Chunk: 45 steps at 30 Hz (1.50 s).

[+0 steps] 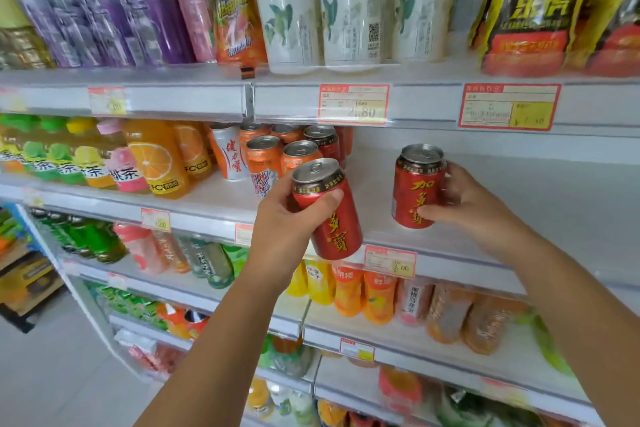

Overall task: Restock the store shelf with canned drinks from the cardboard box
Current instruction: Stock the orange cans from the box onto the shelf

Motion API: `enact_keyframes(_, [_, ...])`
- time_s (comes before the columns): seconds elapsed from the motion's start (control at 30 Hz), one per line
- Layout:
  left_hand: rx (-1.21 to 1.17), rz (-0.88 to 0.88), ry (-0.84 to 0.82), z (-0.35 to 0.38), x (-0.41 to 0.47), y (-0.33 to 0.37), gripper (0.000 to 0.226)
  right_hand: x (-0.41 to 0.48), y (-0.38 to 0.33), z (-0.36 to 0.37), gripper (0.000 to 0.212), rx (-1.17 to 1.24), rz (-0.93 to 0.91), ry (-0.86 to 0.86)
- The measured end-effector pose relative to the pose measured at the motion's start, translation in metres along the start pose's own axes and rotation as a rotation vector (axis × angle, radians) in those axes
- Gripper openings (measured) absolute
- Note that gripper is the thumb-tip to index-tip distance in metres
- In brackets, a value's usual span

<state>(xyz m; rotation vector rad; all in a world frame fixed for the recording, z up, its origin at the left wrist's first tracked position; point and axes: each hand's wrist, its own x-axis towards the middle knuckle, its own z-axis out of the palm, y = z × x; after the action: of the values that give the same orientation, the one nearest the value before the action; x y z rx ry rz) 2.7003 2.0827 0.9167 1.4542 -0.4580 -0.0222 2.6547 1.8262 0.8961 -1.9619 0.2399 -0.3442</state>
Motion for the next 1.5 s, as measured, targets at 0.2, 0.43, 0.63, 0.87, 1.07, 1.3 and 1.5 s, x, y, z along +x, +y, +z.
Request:
enact_keyframes(0.2, [-0.026,0.014,-0.059,0.003,0.004,-0.008,0.031,0.027,-0.012,0.017,0.071,-0.21,-0.025,0.07])
enact_keyframes(0.43, [-0.052,-0.009,-0.007,-0.003,0.013,-0.018,0.026,0.095,-0.009,0.039,0.073,-0.253,-0.043,0.118])
enact_keyframes(0.63, [-0.027,-0.02,0.036,-0.015,0.019,-0.022,0.03,0.134,-0.008,0.048,0.07,-0.199,-0.056,0.127])
enact_keyframes(0.87, [-0.013,-0.01,0.025,-0.016,0.026,-0.028,0.049,0.168,0.001,0.051,0.066,-0.27,-0.067,0.171])
enact_keyframes(1.07, [-0.021,-0.012,0.013,-0.015,0.029,-0.029,0.041,0.187,0.009,0.055,0.07,-0.232,-0.028,0.205])
enact_keyframes(1.3, [-0.038,-0.04,-0.009,-0.015,0.03,-0.022,0.034,0.125,-0.022,0.05,0.049,-0.307,-0.129,0.193])
enact_keyframes(1.5, [-0.085,0.001,-0.075,0.007,0.04,-0.012,0.036,0.024,-0.043,0.048,0.053,0.189,-0.244,-0.38])
